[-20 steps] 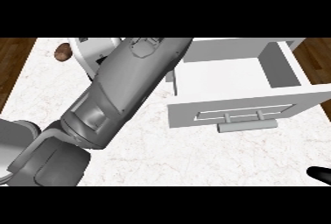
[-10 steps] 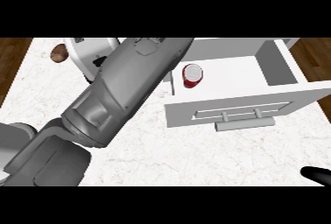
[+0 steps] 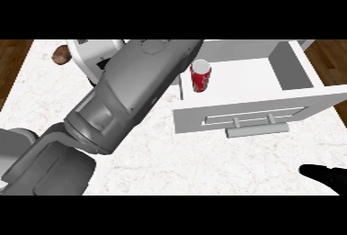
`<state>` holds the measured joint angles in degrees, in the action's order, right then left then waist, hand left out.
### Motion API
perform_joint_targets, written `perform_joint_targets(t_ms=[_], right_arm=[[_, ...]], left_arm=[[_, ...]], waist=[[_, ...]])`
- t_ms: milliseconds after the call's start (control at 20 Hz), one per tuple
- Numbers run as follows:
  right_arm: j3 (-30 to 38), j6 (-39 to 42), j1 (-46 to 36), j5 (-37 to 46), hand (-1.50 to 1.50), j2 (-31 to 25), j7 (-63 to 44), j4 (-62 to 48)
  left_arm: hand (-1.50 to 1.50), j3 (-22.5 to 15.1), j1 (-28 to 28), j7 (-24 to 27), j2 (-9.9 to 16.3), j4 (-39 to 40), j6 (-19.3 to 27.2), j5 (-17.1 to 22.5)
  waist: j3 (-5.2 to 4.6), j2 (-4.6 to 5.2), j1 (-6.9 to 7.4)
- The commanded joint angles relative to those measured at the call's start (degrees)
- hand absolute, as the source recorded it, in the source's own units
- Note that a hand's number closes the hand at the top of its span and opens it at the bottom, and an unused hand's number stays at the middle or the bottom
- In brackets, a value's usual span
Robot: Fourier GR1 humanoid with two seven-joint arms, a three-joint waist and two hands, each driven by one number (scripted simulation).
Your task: Pick up the can, place it into the drawer and close the drawer
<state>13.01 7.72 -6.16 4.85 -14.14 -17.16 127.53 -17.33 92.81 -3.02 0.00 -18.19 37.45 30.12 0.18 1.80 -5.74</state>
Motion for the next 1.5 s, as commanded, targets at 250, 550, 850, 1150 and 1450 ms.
perform_joint_targets(t_ms=[250,550,850,1150,1450], right_arm=[[-8.71,0.15,-6.27,18.02,-1.5,-5.16,4.56,-7.48],[-15.75,-4.44,-12.31,30.86,-1.5,-4.18,8.06,-19.98],[-20.21,-10.93,-14.77,40.69,-1.5,-2.47,14.02,-34.83],[-20.73,-15.43,-23.28,46.39,-1.5,-1.45,17.12,-50.08],[-19.62,-26.5,-30.09,51.12,-1.5,3.48,20.41,-68.49]], left_arm=[[-1.5,0.88,1.15,1.77,0.0,0.36,1.64,4.17],[-1.5,0.7,1.27,2.82,0.0,1.5,-0.19,3.88],[-1.5,1.25,1.14,4.52,0.2,3.35,-2.04,2.17],[-1.5,2.95,2.1,2.13,0.72,1.6,-1.77,2.61],[-1.5,2.83,-1.16,1.78,3.47,-1.1,-2.99,1.58]], waist=[[-0.04,-0.11,1.22],[-0.07,-0.38,4.07],[-0.08,-0.52,5.52],[-0.11,-1.09,6.18],[-0.1,-1.06,8.02]])
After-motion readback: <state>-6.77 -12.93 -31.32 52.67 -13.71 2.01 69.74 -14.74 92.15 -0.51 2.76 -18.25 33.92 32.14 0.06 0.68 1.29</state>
